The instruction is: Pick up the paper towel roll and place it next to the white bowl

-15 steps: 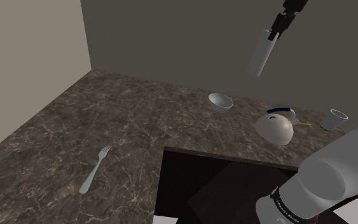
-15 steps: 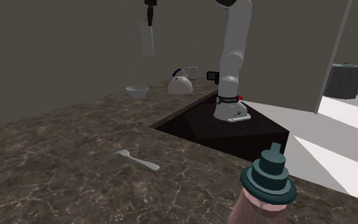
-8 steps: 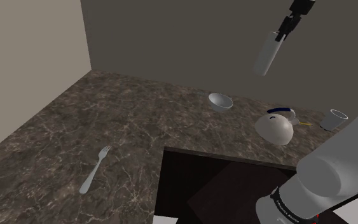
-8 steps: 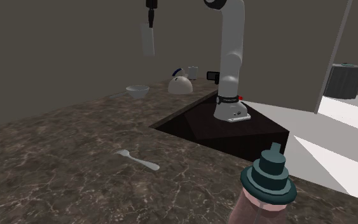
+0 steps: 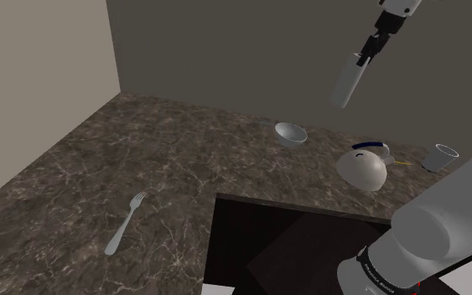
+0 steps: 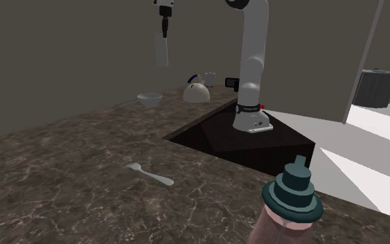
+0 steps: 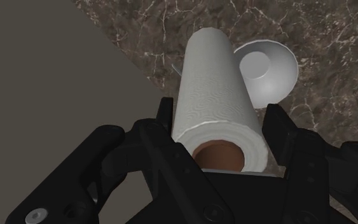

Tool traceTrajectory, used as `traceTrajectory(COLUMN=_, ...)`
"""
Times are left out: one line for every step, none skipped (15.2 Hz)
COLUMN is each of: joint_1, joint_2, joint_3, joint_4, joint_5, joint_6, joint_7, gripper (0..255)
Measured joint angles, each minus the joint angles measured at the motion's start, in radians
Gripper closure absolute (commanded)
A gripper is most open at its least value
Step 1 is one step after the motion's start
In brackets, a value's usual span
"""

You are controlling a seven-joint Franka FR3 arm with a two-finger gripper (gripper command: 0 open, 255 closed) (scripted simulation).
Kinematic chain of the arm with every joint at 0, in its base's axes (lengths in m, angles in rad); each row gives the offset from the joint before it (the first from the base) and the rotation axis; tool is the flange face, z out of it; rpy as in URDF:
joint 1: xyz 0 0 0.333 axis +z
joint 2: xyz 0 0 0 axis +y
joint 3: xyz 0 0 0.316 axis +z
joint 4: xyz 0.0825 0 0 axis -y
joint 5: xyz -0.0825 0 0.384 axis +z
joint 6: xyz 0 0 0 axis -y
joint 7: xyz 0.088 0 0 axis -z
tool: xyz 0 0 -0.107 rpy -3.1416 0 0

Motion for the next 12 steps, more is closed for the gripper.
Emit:
traceTrajectory(joint_1=0.001, joint_2=-0.007, joint_3=0.001, joint_4=-0.022, joint_5=-0.003, joint_6=0.016, joint_7=0.002, gripper=255)
traceTrajectory(joint_1=0.001, joint_2=-0.007, joint_3=0.001, joint_4=-0.037, joint_5=-0.003, joint_6=0.030, joint_7=0.002, gripper=255)
traceTrajectory(joint_1=0.002, joint_2=-0.011, joint_3=0.002, joint_4=-0.054, joint_5=-0.004, joint_6=0.044, joint_7=0.003, gripper=255)
traceTrajectory(joint_1=0.003, joint_2=-0.017, joint_3=0.003, joint_4=-0.075, joint_5=-0.007, joint_6=0.059, joint_7=0.004, gripper=255)
traceTrajectory(joint_1=0.003, joint_2=-0.019, joint_3=0.003, joint_4=-0.091, joint_5=-0.007, joint_6=0.073, joint_7=0.003, gripper=255)
traceTrajectory(joint_1=0.002, joint_2=-0.021, joint_3=0.003, joint_4=-0.105, joint_5=-0.008, joint_6=0.086, joint_7=0.003, gripper=255)
traceTrajectory(joint_1=0.002, joint_2=-0.024, joint_3=0.003, joint_4=-0.121, joint_5=-0.009, joint_6=0.099, joint_7=0.003, gripper=255)
traceTrajectory(joint_1=0.004, joint_2=-0.029, joint_3=0.004, joint_4=-0.141, joint_5=-0.011, joint_6=0.114, joint_7=0.005, gripper=255)
traceTrajectory(joint_1=0.004, joint_2=-0.034, joint_3=0.004, joint_4=-0.163, joint_5=-0.013, joint_6=0.131, joint_7=0.006, gripper=255)
traceTrajectory(joint_1=0.004, joint_2=-0.035, joint_3=0.005, joint_4=-0.175, joint_5=-0.013, joint_6=0.143, joint_7=0.006, gripper=255)
traceTrajectory(joint_1=0.003, joint_2=-0.031, joint_3=0.003, joint_4=-0.185, joint_5=-0.011, joint_6=0.156, joint_7=0.003, gripper=255)
traceTrajectory(joint_1=0.004, joint_2=-0.032, joint_3=0.004, joint_4=-0.201, joint_5=-0.012, joint_6=0.171, joint_7=0.005, gripper=255)
